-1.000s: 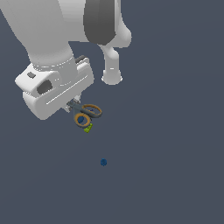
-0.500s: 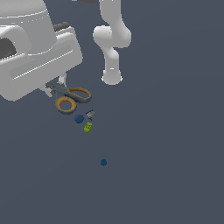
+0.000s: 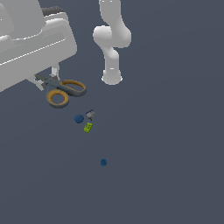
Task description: Pick up a designated object from a clutter of objects.
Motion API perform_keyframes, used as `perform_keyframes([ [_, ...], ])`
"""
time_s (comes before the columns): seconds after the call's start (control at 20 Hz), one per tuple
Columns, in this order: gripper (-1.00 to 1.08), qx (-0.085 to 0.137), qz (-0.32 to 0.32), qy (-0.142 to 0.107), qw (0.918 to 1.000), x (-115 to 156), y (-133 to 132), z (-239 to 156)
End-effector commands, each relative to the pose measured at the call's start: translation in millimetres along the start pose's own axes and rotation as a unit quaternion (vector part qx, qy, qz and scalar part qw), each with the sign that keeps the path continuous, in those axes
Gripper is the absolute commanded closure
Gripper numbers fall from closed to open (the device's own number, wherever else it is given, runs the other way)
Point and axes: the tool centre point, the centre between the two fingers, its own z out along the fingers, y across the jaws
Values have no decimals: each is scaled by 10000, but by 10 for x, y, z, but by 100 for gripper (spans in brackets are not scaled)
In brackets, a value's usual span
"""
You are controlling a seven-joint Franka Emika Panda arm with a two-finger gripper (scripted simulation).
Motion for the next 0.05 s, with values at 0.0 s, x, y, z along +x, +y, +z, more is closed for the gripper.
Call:
perform_keyframes([
  [0.0,108,-1,-1,1,10000,-1,5,-20],
])
